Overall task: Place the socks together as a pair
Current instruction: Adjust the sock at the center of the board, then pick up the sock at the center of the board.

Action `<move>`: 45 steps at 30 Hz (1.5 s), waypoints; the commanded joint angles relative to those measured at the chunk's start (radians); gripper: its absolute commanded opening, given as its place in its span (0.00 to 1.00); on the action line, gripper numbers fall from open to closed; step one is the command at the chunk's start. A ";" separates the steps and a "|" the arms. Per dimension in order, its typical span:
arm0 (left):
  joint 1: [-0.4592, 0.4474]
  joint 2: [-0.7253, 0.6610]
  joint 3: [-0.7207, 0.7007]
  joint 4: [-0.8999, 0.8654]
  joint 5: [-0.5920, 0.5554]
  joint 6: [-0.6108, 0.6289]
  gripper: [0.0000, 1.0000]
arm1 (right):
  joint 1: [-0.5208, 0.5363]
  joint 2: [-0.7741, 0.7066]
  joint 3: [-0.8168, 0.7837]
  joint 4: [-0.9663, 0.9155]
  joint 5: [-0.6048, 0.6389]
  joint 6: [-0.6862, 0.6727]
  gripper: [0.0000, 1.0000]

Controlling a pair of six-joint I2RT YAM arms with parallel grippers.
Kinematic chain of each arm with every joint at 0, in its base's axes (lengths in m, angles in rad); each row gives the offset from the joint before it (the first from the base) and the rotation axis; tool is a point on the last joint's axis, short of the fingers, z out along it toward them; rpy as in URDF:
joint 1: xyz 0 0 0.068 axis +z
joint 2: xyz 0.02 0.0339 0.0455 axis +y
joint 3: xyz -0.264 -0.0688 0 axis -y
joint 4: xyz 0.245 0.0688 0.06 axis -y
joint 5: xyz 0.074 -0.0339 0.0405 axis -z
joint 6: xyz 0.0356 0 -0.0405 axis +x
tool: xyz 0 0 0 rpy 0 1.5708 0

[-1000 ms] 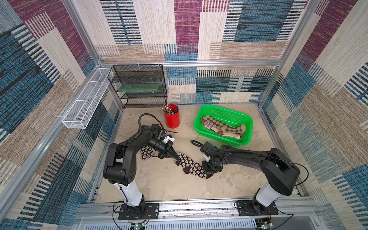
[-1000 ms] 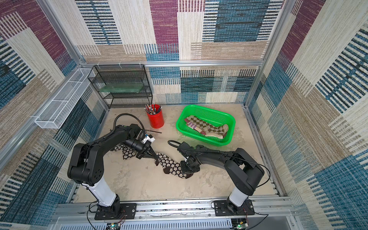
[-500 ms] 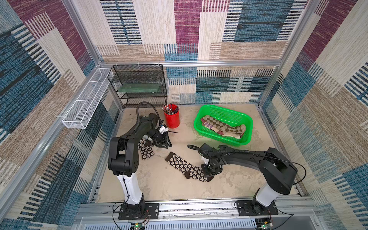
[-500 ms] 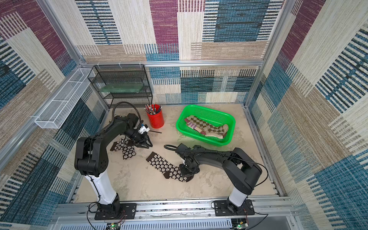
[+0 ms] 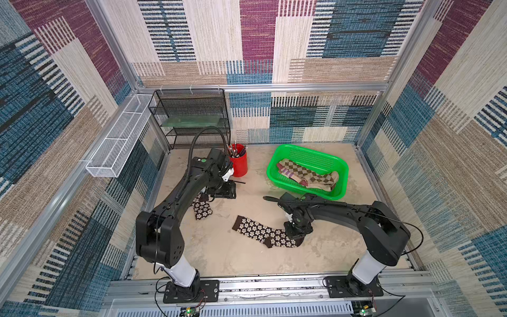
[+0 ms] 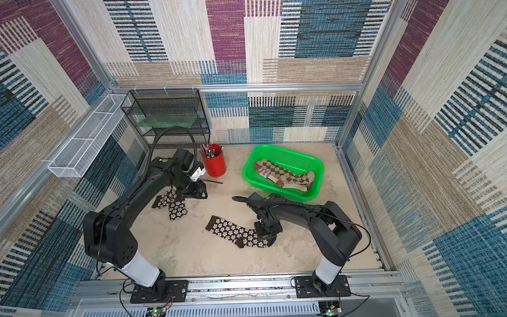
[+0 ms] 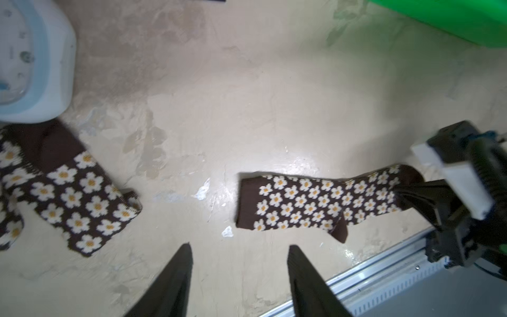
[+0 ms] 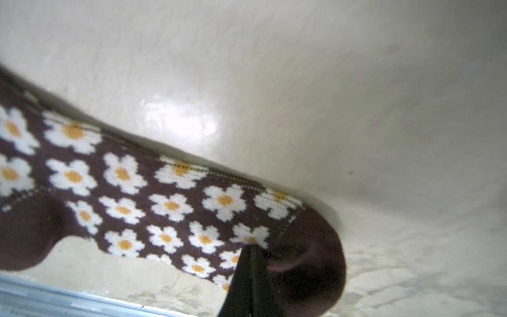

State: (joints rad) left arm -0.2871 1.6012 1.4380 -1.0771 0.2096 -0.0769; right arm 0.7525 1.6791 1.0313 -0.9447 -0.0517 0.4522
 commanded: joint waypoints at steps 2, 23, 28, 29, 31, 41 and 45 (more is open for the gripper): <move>0.029 -0.095 -0.054 0.089 -0.101 -0.084 0.79 | -0.014 -0.025 0.043 -0.029 0.192 0.009 0.10; 0.603 0.080 -0.118 0.268 0.052 -0.246 0.82 | 0.027 -0.344 0.041 0.225 -0.117 -0.007 0.94; 0.675 0.160 -0.068 0.295 0.016 -0.261 0.75 | 0.044 -0.343 0.047 0.222 -0.129 0.006 0.94; 0.684 0.179 -0.052 0.292 0.013 -0.263 0.73 | 0.047 -0.344 0.046 0.221 -0.129 0.008 0.95; 0.692 0.220 -0.023 0.282 0.004 -0.260 0.70 | 0.048 -0.347 0.044 0.216 -0.129 0.012 0.95; 0.692 0.396 0.036 0.273 0.016 -0.237 0.52 | 0.047 -0.362 0.027 0.220 -0.129 0.025 0.96; 0.690 0.437 0.019 0.274 -0.007 -0.221 0.43 | 0.047 -0.353 0.036 0.229 -0.134 0.020 0.96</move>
State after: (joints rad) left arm 0.4034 2.0193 1.4639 -0.8001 0.2146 -0.3141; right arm 0.7990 1.3228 1.0592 -0.7460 -0.1806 0.4683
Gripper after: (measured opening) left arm 0.446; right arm 0.961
